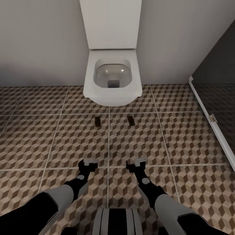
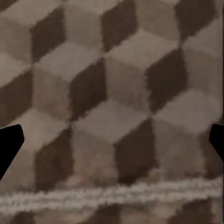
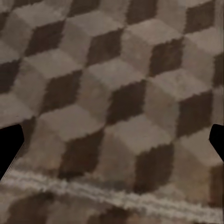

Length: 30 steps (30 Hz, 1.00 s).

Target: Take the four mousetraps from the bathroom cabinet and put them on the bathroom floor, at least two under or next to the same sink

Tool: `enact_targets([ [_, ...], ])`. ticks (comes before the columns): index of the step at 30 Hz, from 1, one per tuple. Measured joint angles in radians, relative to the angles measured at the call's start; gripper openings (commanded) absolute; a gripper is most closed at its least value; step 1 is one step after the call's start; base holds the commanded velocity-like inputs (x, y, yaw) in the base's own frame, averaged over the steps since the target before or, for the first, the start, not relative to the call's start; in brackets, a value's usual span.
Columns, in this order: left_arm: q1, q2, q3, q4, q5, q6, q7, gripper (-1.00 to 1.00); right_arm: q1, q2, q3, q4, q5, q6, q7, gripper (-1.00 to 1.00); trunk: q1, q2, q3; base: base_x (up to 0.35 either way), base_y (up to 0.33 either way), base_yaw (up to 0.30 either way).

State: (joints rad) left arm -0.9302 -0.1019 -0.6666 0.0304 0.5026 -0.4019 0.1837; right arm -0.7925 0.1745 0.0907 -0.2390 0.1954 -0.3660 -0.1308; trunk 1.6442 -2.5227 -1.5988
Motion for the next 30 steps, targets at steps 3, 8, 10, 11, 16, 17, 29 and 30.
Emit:
enact_targets([
  [3, 0.000, 0.000, 0.000, 0.000, 0.000, 0.000, 0.000, 1.00, 0.000, 0.000, 0.000, 0.000, 0.000, 0.000, 0.000, 1.00, -0.001, 0.001, 0.012, 0.000, 0.000, 0.000],
  [8, 0.001, 0.000, 0.000, 0.000, 0.000, 0.000, -0.001, 1.00, 0.000, 0.000, 0.000, 0.000, 0.000, 0.000, 0.000, 1.00, -0.004, 0.002, 0.031, 0.000, 0.000, 0.000],
  [10, 0.002, 0.000, 0.000, 0.000, 0.000, 0.000, -0.001, 1.00, 0.000, 0.000, 0.000, 0.000, 0.000, 0.001, 0.000, 1.00, -0.004, 0.002, 0.039, 0.000, 0.000, 0.000],
  [11, 0.003, 0.000, 0.000, 0.000, 0.000, 0.000, -0.001, 1.00, 0.000, 0.000, 0.000, 0.000, 0.000, 0.001, 0.000, 1.00, -0.005, 0.003, 0.043, 0.000, 0.000, 0.000],
  [16, 0.004, -0.003, 0.000, 0.000, 0.000, 0.000, -0.001, 1.00, 0.000, 0.000, 0.000, 0.000, 0.000, 0.001, 0.000, 1.00, -0.007, 0.004, 0.062, 0.000, 0.000, 0.000],
  [17, 0.004, -0.003, 0.000, 0.000, 0.000, 0.000, -0.001, 1.00, 0.000, 0.000, 0.000, 0.000, 0.000, 0.001, 0.000, 1.00, -0.008, 0.004, 0.066, 0.000, 0.000, 0.000],
  [29, 0.006, -0.006, 0.000, 0.000, 0.000, 0.000, 0.000, 1.00, 0.000, 0.000, 0.000, 0.000, 0.000, 0.000, 0.000, 1.00, -0.013, 0.007, 0.112, 0.000, 0.000, 0.000],
  [30, 0.006, -0.006, 0.000, 0.000, 0.000, 0.000, 0.000, 1.00, 0.000, 0.000, 0.000, 0.000, 0.000, 0.001, 0.000, 1.00, -0.013, 0.007, 0.116, 0.000, 0.000, 0.000],
])
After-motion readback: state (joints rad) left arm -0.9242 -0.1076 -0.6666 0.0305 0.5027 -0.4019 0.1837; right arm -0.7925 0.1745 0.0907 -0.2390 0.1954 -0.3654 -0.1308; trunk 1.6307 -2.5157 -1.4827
